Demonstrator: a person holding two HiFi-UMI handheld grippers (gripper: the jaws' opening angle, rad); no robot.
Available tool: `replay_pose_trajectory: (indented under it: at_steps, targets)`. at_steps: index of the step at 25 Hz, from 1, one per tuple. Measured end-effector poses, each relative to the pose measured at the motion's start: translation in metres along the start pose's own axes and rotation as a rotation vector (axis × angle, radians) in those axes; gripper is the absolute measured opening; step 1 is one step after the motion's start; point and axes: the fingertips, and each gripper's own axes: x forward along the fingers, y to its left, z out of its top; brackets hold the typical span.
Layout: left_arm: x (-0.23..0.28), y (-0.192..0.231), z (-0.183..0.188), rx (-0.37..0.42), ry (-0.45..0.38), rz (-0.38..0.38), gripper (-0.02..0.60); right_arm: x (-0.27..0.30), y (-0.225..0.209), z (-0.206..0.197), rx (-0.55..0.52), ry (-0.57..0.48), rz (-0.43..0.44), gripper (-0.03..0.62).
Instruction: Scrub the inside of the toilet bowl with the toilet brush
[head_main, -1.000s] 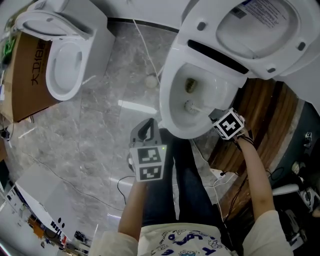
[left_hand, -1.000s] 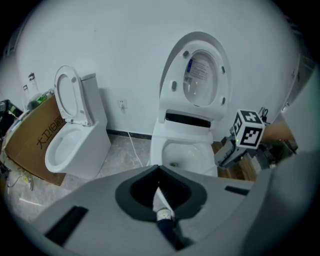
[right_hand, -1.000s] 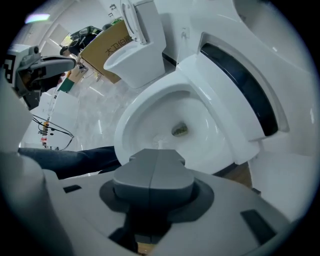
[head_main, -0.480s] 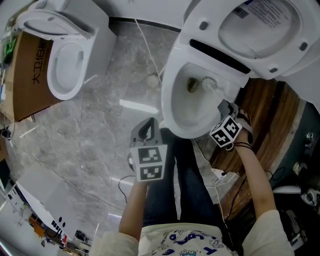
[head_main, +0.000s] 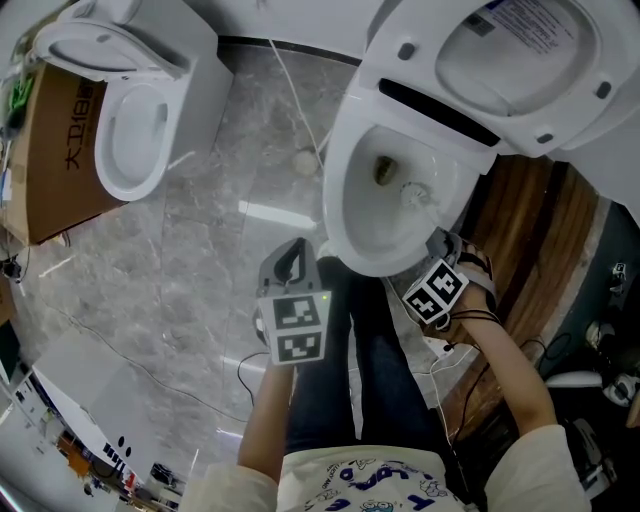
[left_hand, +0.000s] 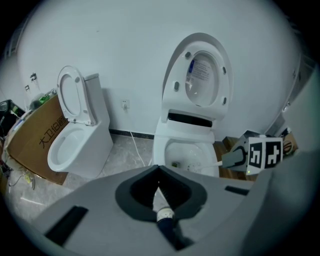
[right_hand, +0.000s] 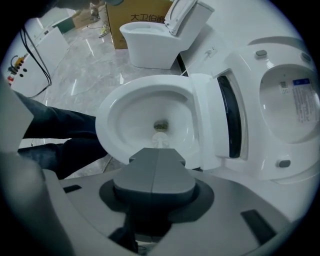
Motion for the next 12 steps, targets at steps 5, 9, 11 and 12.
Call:
replay_pose_trajectory:
  at_steps: [5,9,11,12]
  targets:
    - [-0.002,-0.001,-0.002,-0.005,-0.007,-0.004,0.002,-0.019,0.033,0.011,0.194,0.004,0.160,0.170]
    - [-0.003,-0.003,-0.006,-0.012,-0.001,-0.012,0.002,-0.031,0.056,0.030,0.408,-0.032,0.324,0.170]
    - [-0.004,-0.006,-0.008,-0.013,0.001,-0.019,0.002,-0.035,0.062,0.037,0.507,-0.056,0.379,0.170]
    - [-0.004,-0.007,-0.009,-0.015,0.002,-0.023,0.002,-0.036,0.064,0.040,0.569,-0.066,0.407,0.170]
